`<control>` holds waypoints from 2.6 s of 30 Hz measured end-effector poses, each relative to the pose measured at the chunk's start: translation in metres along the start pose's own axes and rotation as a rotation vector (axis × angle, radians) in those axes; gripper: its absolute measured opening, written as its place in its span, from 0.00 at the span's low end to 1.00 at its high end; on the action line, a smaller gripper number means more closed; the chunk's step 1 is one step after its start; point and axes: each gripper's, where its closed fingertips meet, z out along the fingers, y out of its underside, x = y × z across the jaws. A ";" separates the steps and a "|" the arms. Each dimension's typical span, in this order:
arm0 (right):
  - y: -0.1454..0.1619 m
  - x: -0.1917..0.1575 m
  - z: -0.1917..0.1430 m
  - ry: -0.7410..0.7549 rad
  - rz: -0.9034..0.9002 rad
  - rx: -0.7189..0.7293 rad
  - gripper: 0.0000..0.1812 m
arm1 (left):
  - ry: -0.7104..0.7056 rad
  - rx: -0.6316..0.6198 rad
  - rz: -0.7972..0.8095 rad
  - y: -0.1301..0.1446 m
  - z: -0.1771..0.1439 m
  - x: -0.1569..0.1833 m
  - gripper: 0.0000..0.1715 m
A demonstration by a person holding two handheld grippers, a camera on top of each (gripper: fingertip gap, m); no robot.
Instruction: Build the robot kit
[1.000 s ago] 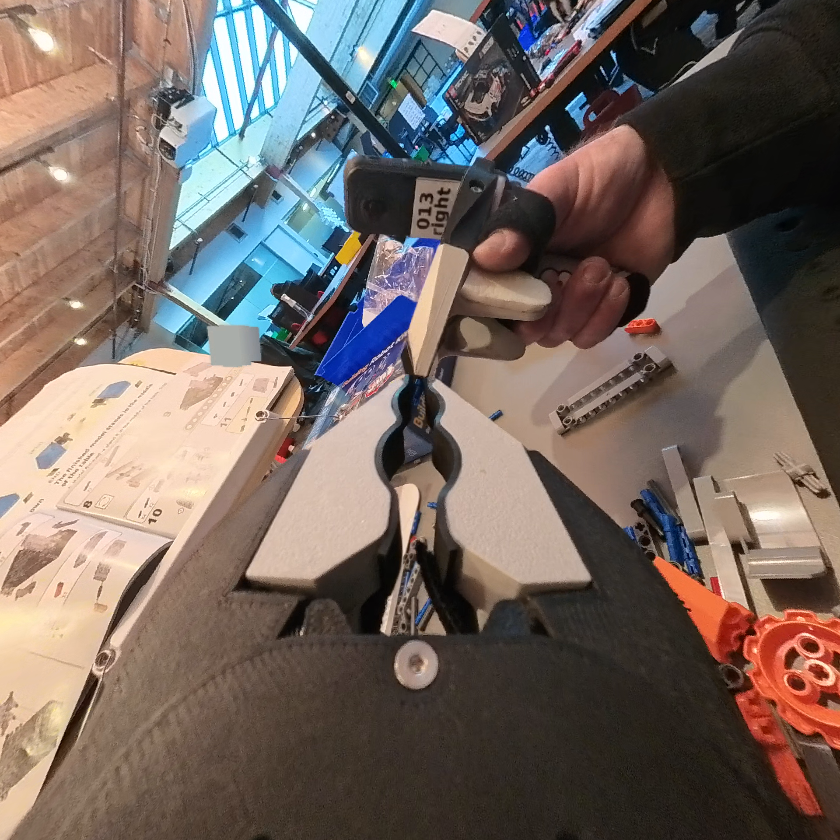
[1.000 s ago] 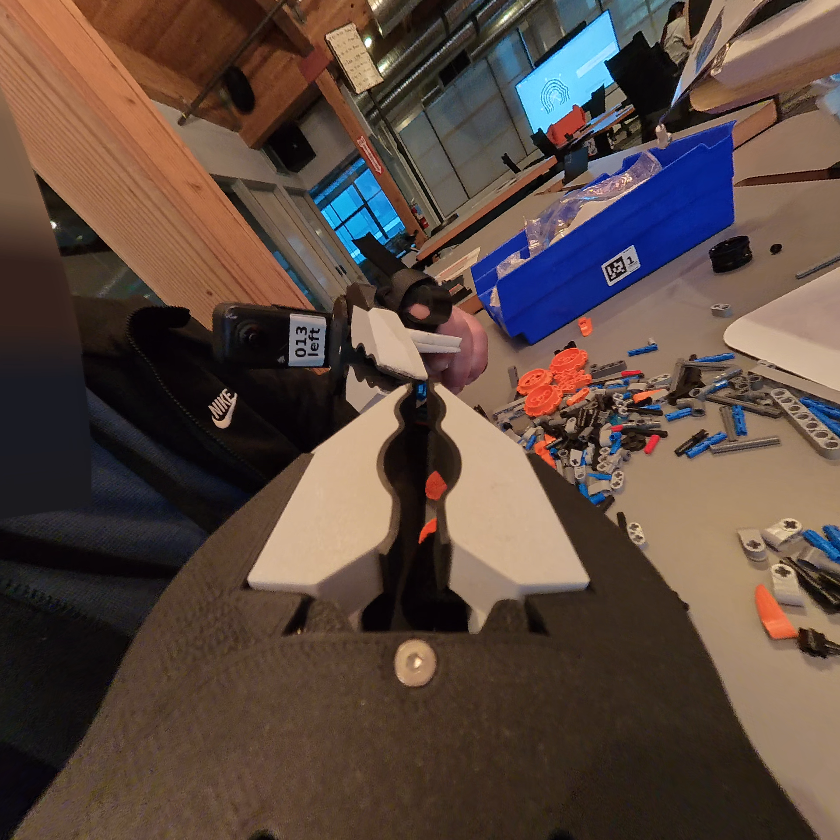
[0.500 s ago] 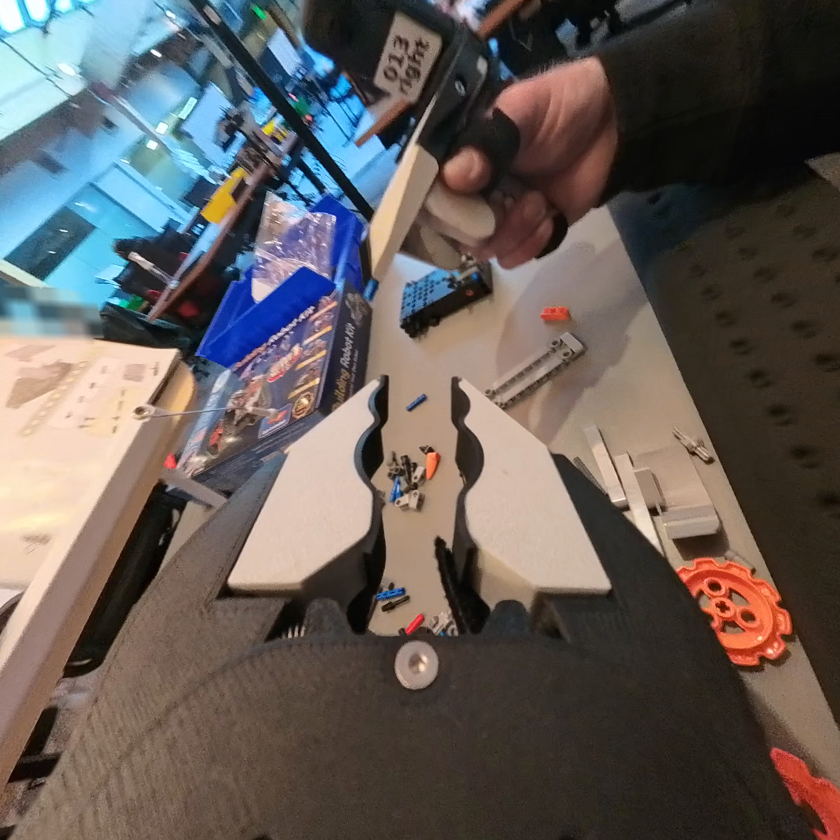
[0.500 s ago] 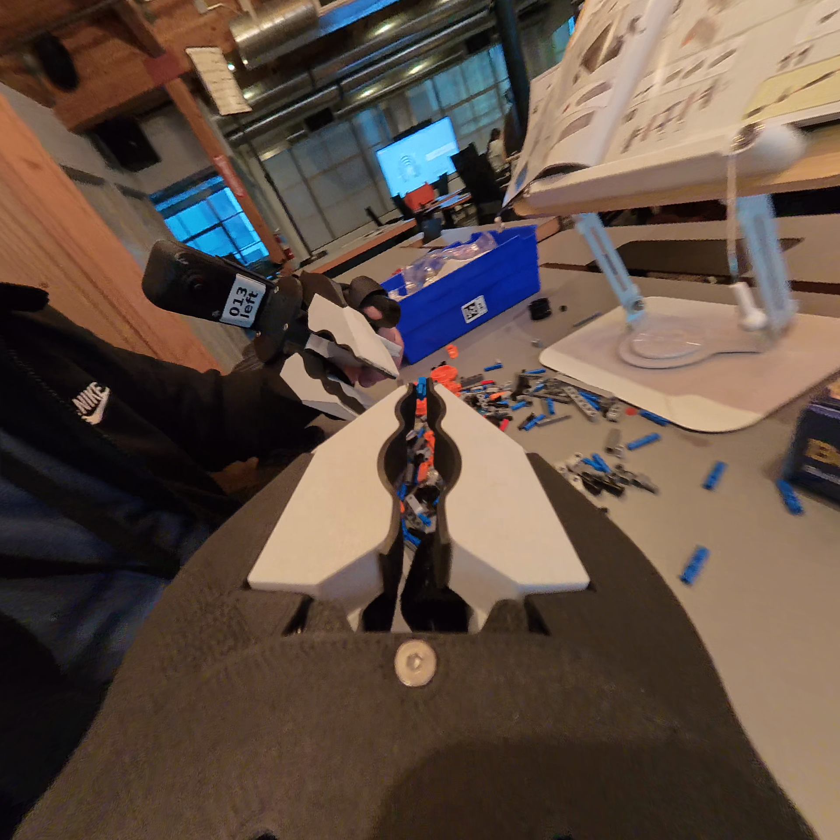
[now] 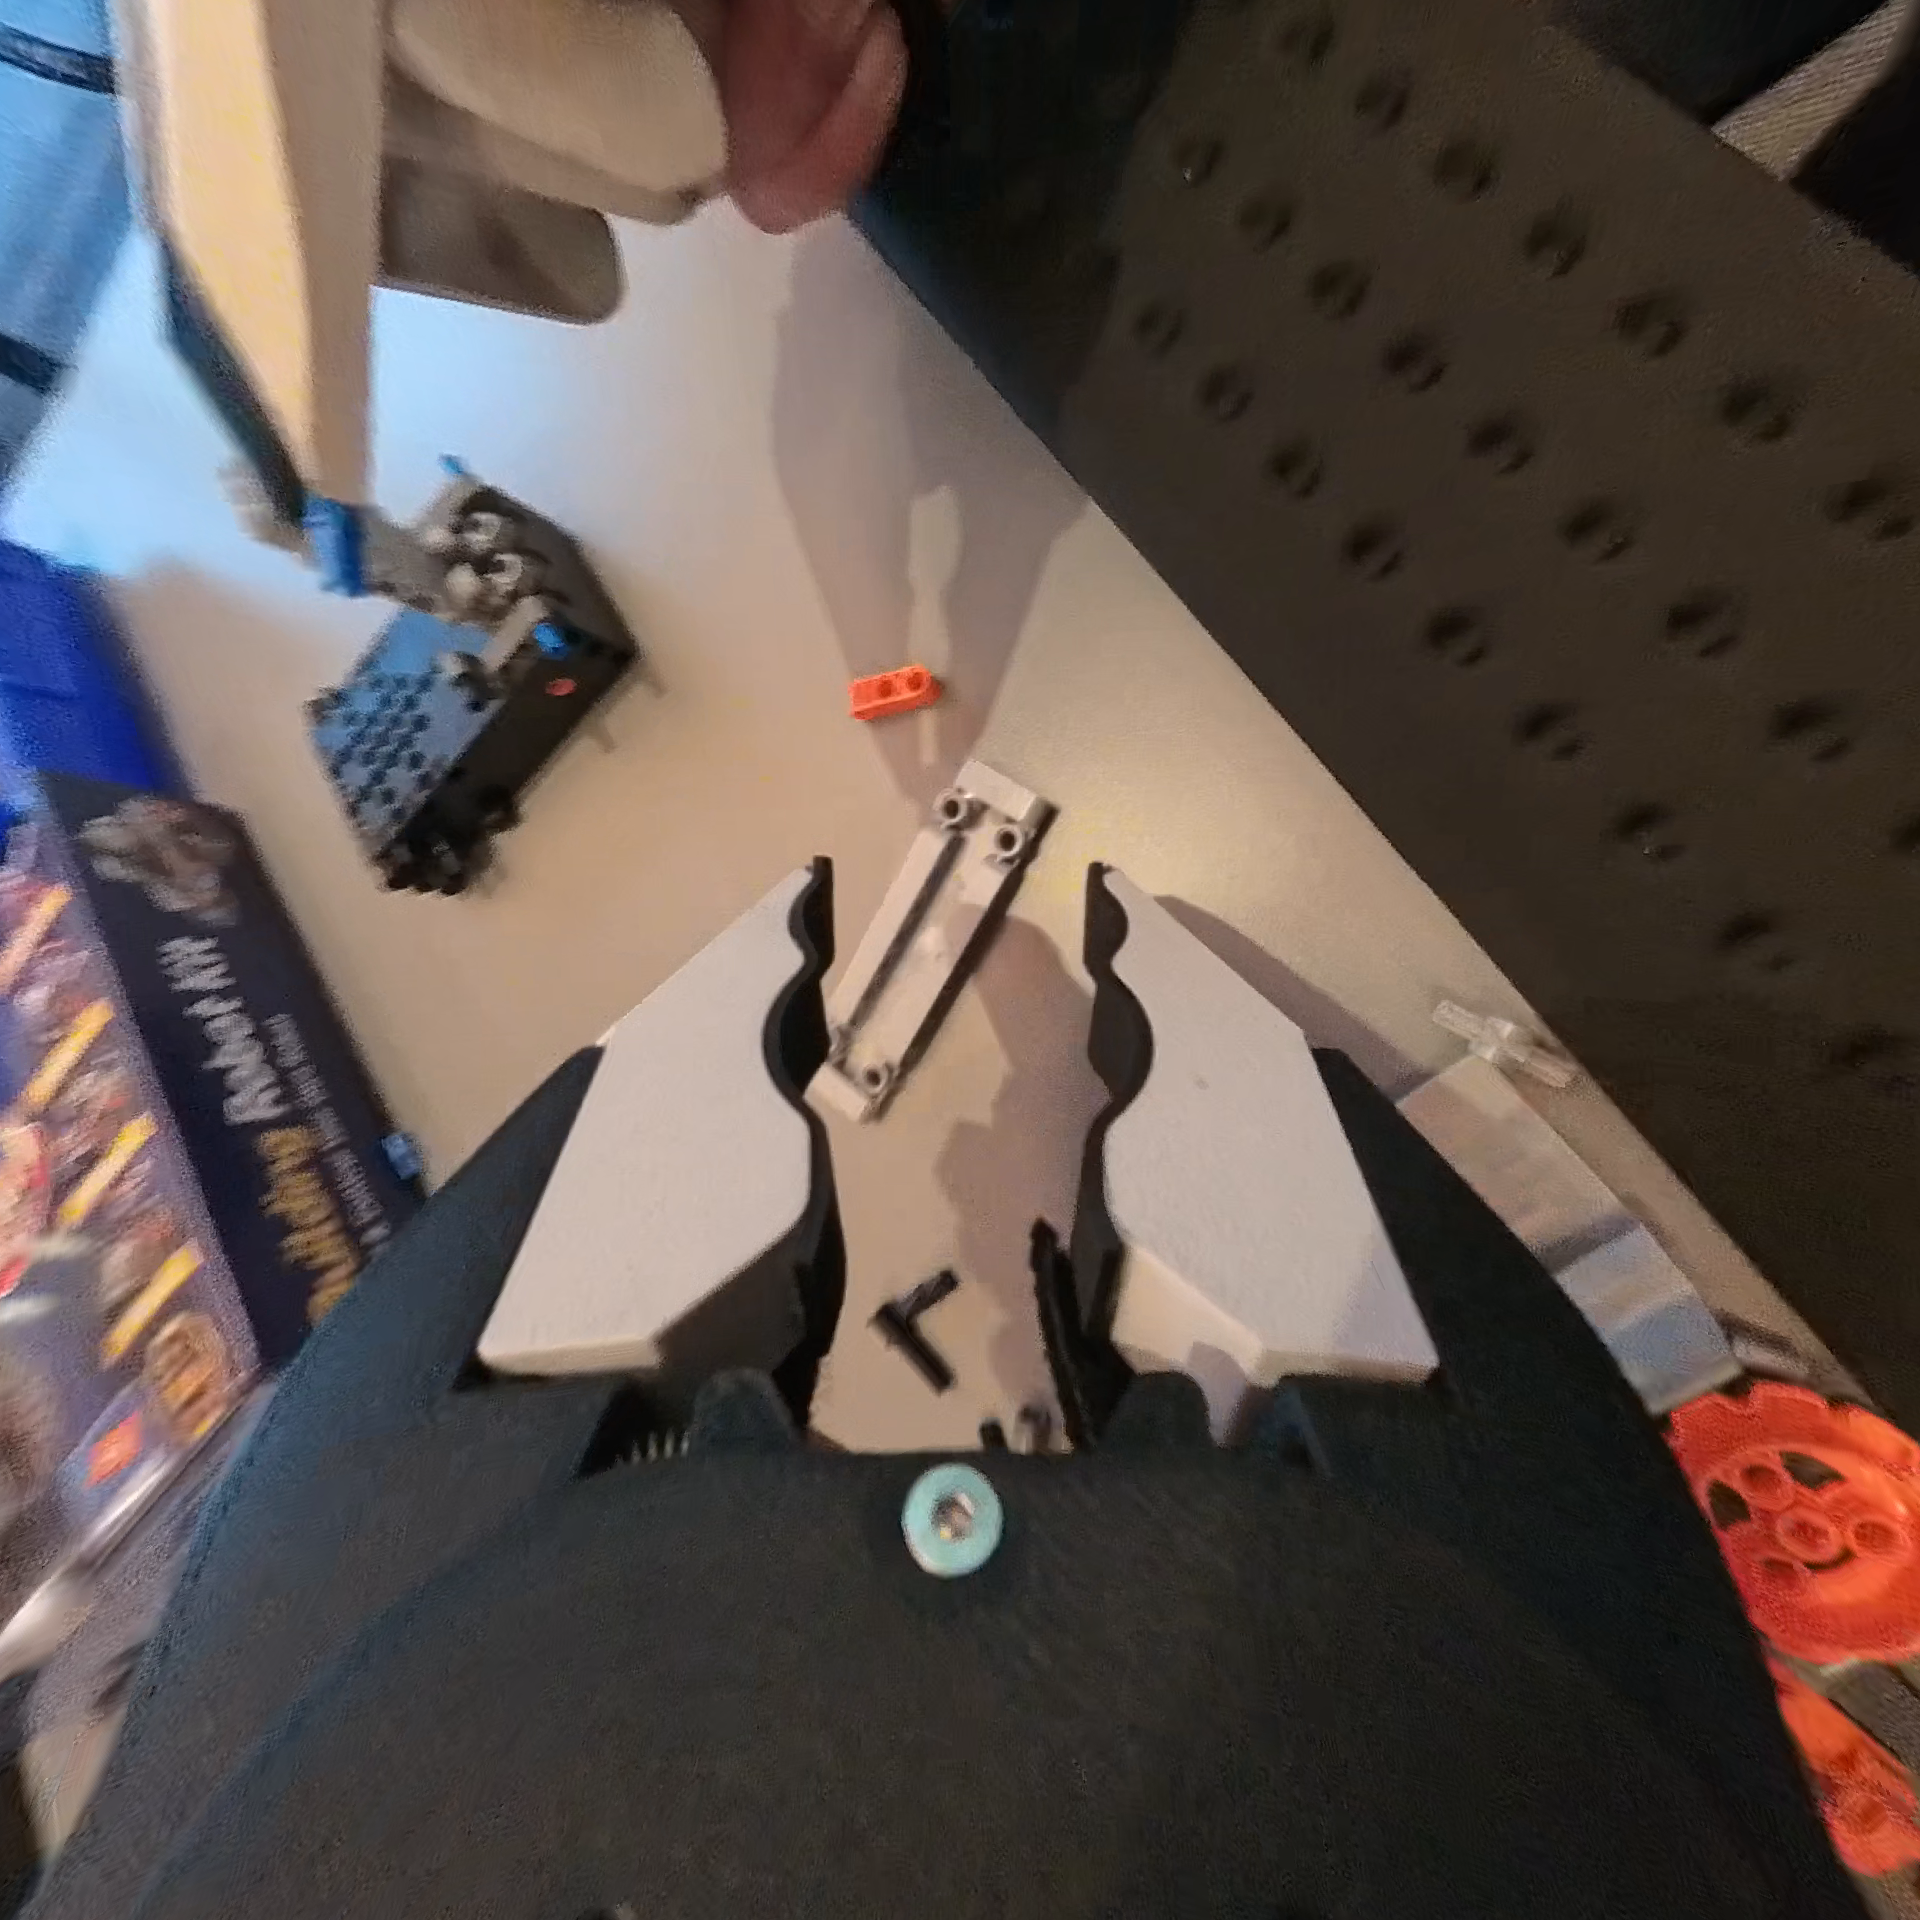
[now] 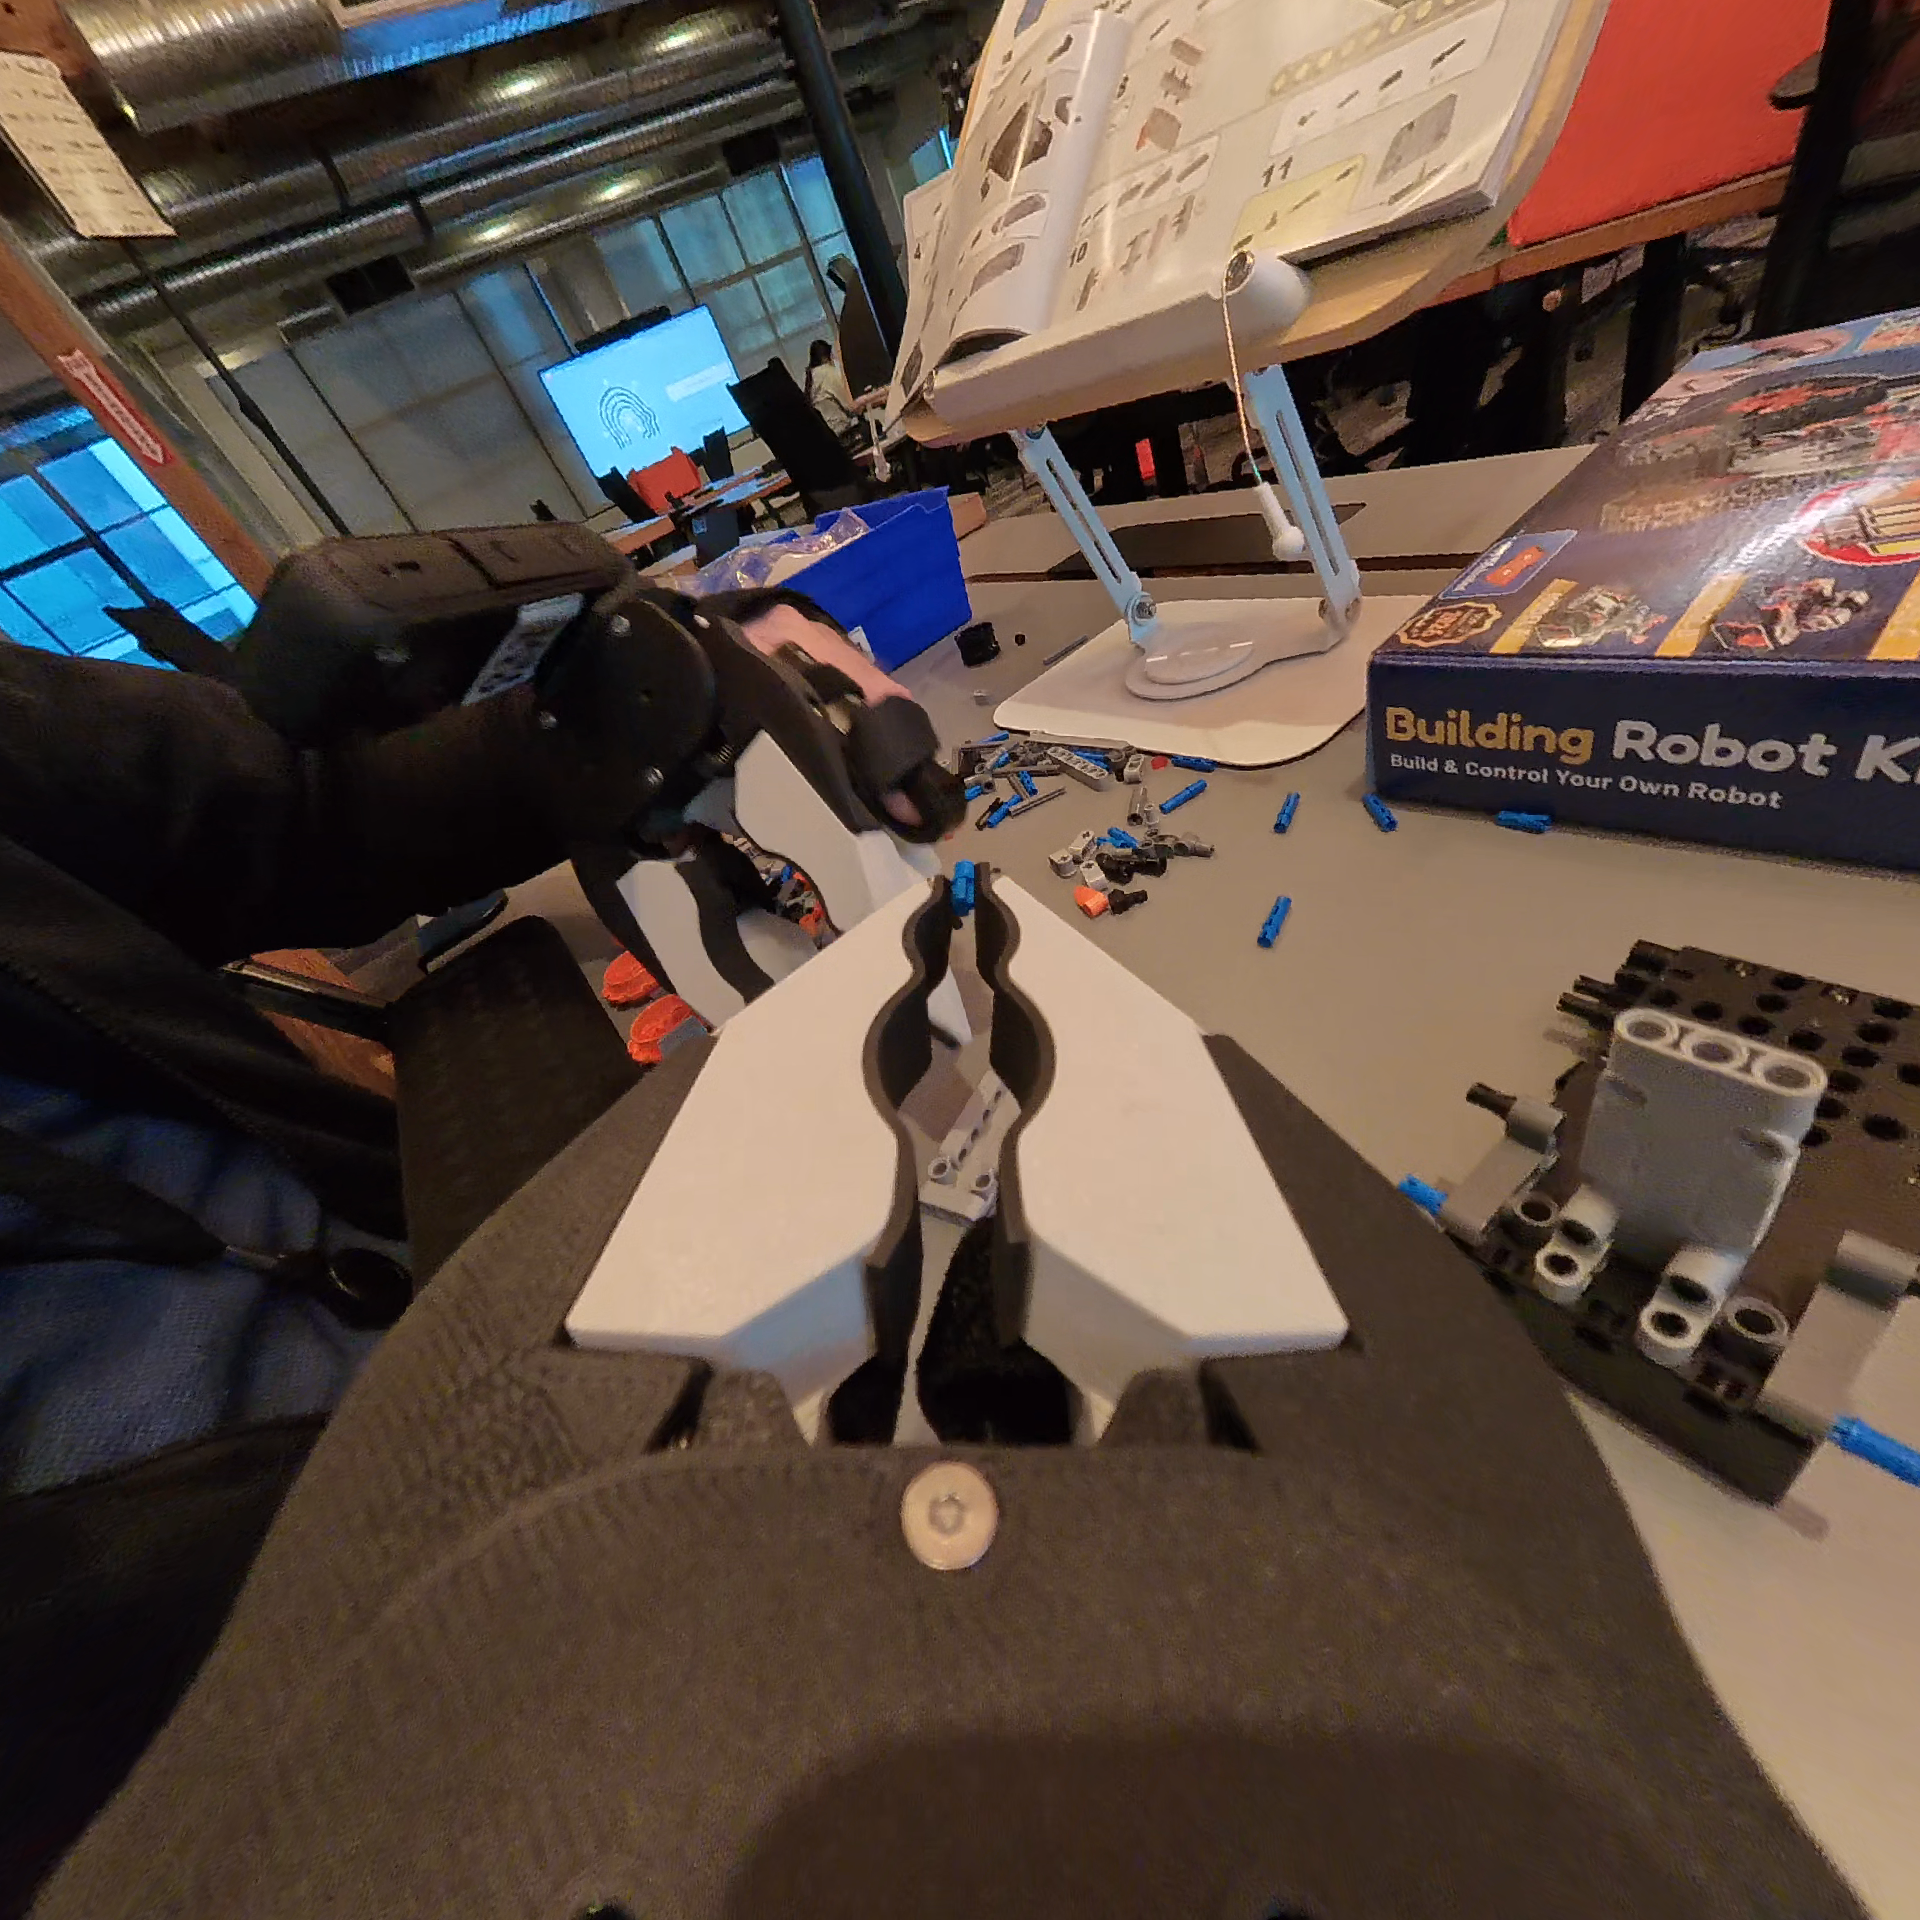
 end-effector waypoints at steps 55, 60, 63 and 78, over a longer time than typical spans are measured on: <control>-0.006 -0.048 0.025 0.010 -0.183 0.002 0.01 | -0.811 0.050 0.345 -0.020 -0.080 -0.058 0.02; -0.009 -0.054 0.030 -0.005 -0.174 0.024 0.01 | -0.888 0.050 0.360 -0.024 -0.089 -0.059 0.02; -0.013 -0.058 0.033 -0.013 -0.185 0.035 0.01 | -0.935 0.068 0.354 -0.029 -0.099 -0.061 0.03; -0.035 -0.075 0.048 0.008 -0.325 0.040 0.01 | -0.990 0.132 0.297 -0.031 -0.121 -0.062 0.02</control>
